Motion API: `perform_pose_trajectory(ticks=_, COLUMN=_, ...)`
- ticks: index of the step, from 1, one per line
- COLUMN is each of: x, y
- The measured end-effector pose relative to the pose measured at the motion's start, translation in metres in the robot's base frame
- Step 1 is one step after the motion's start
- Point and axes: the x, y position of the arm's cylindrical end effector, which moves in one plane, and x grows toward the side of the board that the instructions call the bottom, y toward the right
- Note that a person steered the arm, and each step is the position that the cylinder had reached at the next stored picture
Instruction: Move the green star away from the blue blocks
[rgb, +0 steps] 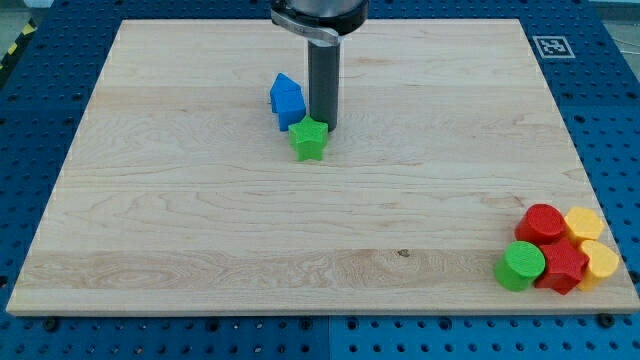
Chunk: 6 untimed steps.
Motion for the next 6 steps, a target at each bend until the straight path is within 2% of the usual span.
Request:
perform_pose_trajectory(ticks=3, x=0.013, y=-0.005)
perform_pose_trajectory(ticks=6, x=0.013, y=-0.063)
